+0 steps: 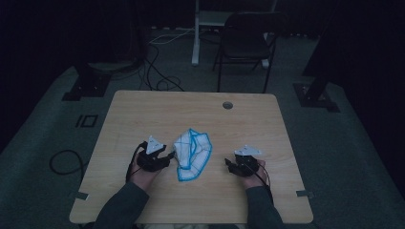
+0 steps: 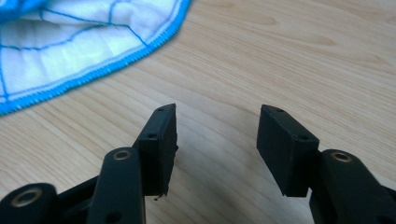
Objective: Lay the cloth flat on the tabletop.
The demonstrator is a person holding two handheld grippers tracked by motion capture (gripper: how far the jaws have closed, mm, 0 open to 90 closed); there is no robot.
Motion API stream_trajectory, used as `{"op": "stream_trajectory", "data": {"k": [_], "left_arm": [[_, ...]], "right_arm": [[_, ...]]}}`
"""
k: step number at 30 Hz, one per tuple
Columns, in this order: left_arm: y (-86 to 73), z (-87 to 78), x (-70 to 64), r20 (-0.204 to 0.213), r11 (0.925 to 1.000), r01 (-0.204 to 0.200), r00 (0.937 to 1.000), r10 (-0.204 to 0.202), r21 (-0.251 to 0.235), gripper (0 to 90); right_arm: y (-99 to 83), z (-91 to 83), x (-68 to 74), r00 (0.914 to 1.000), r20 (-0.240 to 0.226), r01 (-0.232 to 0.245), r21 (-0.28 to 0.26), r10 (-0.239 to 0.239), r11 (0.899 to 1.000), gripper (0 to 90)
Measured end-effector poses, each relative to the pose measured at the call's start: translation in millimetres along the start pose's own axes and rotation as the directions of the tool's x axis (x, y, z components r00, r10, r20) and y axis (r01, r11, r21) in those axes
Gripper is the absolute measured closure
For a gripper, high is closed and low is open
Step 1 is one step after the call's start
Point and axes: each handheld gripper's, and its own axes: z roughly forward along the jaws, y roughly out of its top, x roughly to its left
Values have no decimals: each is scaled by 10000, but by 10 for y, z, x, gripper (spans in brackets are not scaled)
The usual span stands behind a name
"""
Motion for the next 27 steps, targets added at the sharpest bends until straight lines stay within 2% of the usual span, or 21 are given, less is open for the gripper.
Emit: {"op": "stream_trajectory", "data": {"k": [7,10,14,18,23,27], "left_arm": [[142,82,-84,225,9994,-343,9992,343,-4,571],[188,129,-135,355,9984,-570,9977,570,-14,627],[239,208,-200,603,9975,-711,9957,708,23,658],[275,312,-259,661,9941,-1064,9923,1048,213,684],[277,408,-208,485,9930,-1034,9937,1007,563,720],[251,422,-120,279,9932,-882,9959,863,755,735]], "right_arm": [[41,22,78,9996,-251,98,-202,-103,9997,496],[60,18,97,9992,-411,16,-313,-29,9995,507],[92,30,126,9987,-508,61,-433,-83,9990,521],[109,47,152,9983,-550,151,-458,-176,9988,526],[144,70,201,9974,-674,223,-541,-259,9983,530],[188,130,331,9945,-756,697,-455,-730,9965,543]]}}
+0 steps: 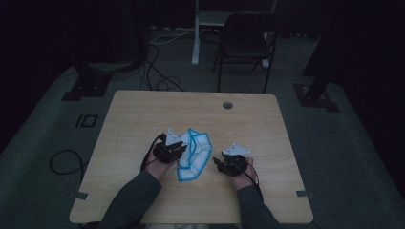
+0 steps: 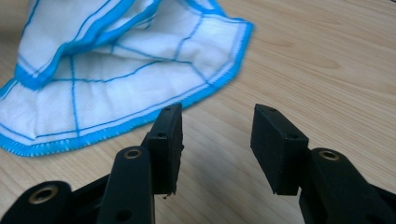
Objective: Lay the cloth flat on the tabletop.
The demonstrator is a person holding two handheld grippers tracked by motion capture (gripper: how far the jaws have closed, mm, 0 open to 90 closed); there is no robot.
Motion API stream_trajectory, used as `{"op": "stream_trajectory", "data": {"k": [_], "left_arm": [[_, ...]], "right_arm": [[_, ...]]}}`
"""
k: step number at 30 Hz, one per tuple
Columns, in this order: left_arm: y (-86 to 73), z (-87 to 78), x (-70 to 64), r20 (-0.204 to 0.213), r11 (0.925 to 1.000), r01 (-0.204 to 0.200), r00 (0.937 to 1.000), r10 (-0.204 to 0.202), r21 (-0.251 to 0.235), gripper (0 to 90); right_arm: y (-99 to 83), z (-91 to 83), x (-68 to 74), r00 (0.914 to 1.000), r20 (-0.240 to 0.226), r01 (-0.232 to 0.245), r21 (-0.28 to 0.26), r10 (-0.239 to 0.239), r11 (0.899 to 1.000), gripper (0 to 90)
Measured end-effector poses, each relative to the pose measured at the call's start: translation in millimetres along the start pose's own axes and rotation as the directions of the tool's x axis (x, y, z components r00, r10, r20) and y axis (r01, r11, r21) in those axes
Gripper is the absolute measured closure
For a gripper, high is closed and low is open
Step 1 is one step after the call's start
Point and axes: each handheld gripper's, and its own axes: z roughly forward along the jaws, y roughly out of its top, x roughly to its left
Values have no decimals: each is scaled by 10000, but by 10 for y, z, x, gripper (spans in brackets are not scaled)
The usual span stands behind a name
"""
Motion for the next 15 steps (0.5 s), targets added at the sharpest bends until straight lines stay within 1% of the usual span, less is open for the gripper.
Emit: {"op": "stream_trajectory", "data": {"k": [1,4,7,9,13,15], "left_arm": [[-12,5,22,-45,10000,29,10000,-29,38,737],[-50,18,93,-175,9997,204,9996,-201,165,740],[-86,35,158,-292,9991,307,9991,-299,283,741],[-113,38,209,-367,9984,454,9983,-442,328,740],[-178,8,310,-564,9964,795,9954,-778,293,734],[-217,-10,358,-761,9950,937,9929,-910,332,732]], "right_arm": [[12,21,29,9999,-21,156,29,-155,9999,545],[52,77,85,9993,-103,374,83,-373,9993,560],[96,112,99,9993,-144,360,16,-360,9994,574],[122,131,94,9993,-150,342,6,-342,9994,577],[163,162,93,9992,-168,352,59,-351,9994,583],[182,176,91,9991,-142,404,93,-403,9991,584]]}}
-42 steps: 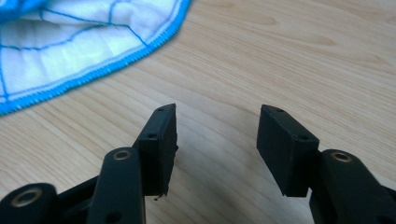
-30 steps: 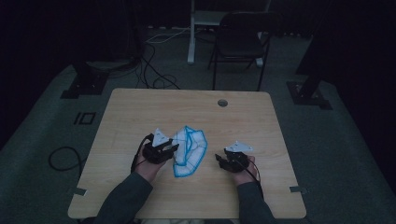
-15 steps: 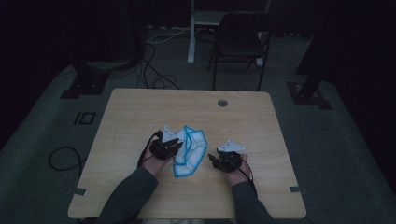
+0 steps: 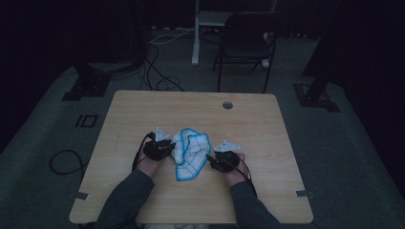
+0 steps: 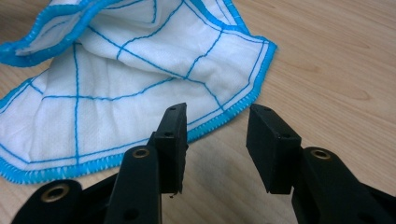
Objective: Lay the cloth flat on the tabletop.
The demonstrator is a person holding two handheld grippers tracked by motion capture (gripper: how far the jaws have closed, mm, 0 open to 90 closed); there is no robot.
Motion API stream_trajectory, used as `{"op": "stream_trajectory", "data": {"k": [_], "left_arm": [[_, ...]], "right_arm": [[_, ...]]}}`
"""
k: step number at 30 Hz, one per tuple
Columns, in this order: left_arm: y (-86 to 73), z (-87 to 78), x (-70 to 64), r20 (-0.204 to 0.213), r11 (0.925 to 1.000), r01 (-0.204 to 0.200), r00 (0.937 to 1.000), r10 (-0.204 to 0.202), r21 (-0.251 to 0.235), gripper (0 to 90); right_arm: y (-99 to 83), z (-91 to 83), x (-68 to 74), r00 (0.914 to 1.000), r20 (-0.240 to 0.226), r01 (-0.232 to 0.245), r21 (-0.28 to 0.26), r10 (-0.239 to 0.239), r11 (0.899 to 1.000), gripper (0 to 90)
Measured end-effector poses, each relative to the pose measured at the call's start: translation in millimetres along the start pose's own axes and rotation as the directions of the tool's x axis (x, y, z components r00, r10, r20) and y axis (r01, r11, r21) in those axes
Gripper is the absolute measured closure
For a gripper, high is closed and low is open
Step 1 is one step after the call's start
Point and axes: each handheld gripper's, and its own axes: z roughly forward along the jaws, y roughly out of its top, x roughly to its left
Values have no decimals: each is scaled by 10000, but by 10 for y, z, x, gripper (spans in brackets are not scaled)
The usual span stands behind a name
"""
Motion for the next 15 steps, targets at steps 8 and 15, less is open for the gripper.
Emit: {"op": "stream_trajectory", "data": {"k": [8,15], "left_arm": [[-189,72,170,-347,9968,329,9989,-304,728,731],[-147,-41,166,-307,9986,467,9985,-459,243,722]], "right_arm": [[48,67,2,10000,-3,-35,64,35,10000,590],[82,99,21,9999,-19,106,107,-106,9999,589]]}}
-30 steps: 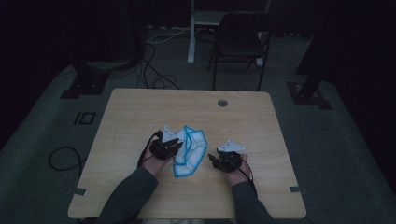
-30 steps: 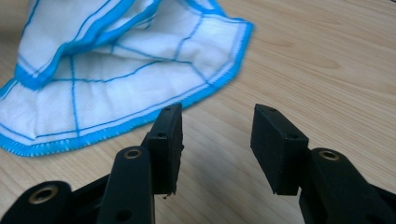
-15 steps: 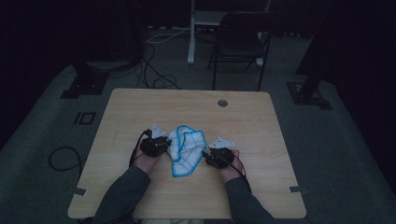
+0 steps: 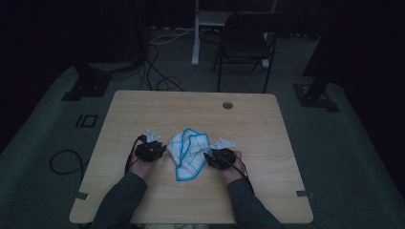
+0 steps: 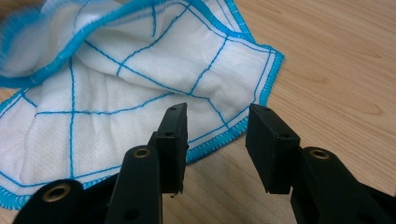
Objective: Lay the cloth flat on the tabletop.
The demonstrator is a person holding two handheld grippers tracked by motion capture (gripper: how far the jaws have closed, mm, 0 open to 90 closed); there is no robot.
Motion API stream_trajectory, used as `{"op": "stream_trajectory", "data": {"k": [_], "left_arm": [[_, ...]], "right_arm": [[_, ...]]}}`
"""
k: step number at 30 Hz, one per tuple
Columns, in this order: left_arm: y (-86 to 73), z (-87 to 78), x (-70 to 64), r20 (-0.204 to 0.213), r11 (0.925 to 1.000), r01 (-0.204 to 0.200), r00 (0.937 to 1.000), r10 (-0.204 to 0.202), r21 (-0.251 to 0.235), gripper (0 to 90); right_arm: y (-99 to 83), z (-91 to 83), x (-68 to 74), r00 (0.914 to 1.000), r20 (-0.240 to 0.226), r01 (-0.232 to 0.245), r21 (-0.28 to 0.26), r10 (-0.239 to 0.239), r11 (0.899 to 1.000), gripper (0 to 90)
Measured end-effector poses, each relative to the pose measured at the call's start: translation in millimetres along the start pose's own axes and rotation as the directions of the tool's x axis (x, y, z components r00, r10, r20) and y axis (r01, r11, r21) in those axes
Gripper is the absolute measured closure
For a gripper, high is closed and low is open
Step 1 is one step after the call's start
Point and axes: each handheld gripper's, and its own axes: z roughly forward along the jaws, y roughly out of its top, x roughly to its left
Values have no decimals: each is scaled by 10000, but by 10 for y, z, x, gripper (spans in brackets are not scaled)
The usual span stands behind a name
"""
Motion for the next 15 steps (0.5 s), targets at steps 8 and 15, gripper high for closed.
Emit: {"op": "stream_trajectory", "data": {"k": [8,15], "left_arm": [[181,-106,-164,324,9978,-359,9988,378,-559,656],[249,-143,-389,894,9943,-672,9932,745,-826,636]], "right_arm": [[1,-29,-5,10000,25,-83,-70,83,9999,566],[-36,-39,-13,9999,22,-132,-67,132,9999,560]]}}
